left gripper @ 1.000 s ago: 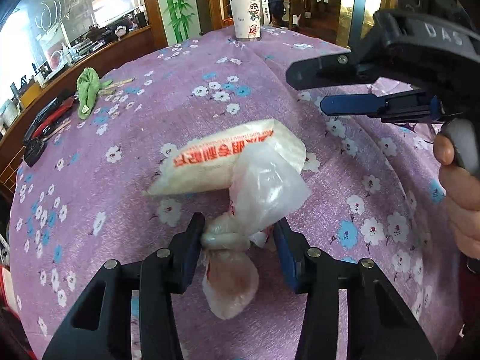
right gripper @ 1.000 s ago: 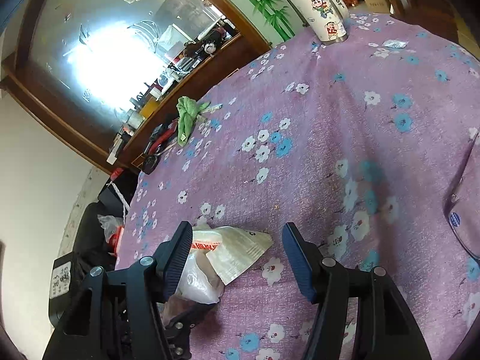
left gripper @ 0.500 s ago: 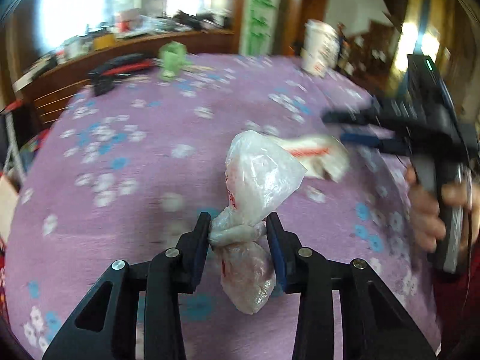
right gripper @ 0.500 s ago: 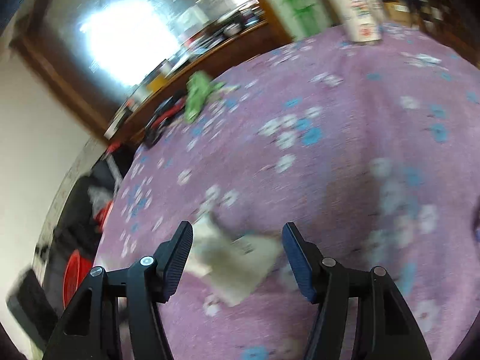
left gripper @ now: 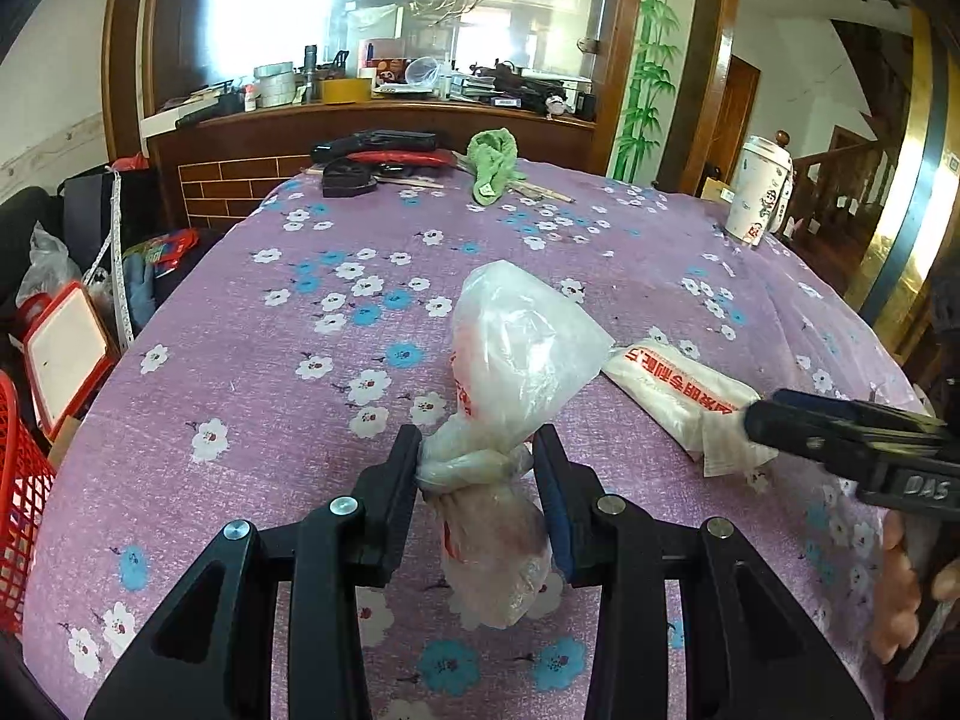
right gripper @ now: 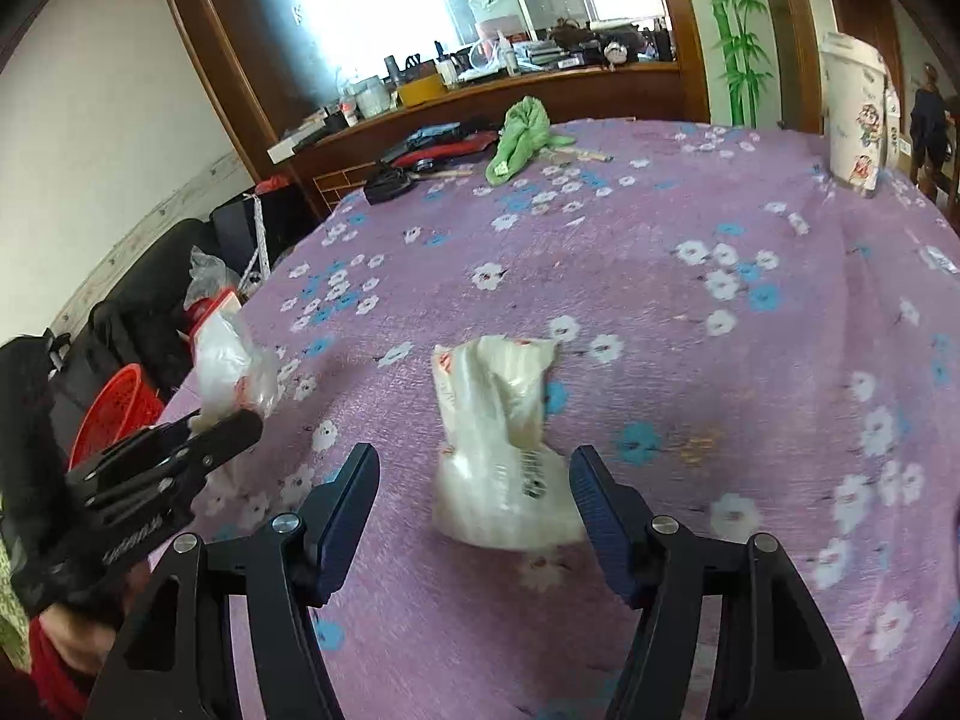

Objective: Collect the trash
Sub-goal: 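Grasp the white paper wrapper with the right tool while the left tool grasps the white plastic bag, then lift the wrapper and plastic bag and carry them toward the red basket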

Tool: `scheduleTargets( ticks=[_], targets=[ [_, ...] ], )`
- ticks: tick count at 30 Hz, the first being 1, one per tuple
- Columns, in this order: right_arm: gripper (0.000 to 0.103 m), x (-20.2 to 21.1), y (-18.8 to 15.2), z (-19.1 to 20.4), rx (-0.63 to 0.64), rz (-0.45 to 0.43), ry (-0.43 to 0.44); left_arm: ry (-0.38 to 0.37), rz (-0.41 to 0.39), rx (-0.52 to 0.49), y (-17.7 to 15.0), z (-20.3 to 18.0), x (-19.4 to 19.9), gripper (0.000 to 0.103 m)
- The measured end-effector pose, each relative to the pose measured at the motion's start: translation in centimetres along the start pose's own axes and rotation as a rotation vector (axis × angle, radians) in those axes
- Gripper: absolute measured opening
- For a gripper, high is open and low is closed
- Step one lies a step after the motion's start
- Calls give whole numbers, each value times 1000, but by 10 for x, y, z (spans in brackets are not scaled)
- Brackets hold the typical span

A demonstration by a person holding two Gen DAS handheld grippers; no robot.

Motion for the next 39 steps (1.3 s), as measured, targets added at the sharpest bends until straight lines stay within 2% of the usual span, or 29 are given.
scheduleTargets(
  ticks=[2, 4, 7, 19, 39],
  targets=[
    [70, -8, -5, 5, 51, 14, -33, 9, -7, -24, 0, -3, 1, 37],
    [51, -15, -11, 4, 79, 39, -57, 5, -7, -32, -1, -6, 3, 37],
    [48, -16, -15, 1, 66, 52, -59, 11, -11, -43, -2, -8, 5, 37],
    [46, 4, 0, 9, 67, -40, -41, 61, -32, -60, 1, -2, 7, 37],
    [46, 12, 4, 13, 101, -74, -51, 105, -65, -87, 5, -1, 13, 37]
  ],
)
Point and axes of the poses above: each gripper's, at about its wrist camera, not at the fingertips, and x roughly against the way its jaws point, z to its left, y to its top, the point moved 8 cm from there along -x, roughly the way its jaws point, and after that the axes turned 14 degrees about -z, right-handed, at the moved point
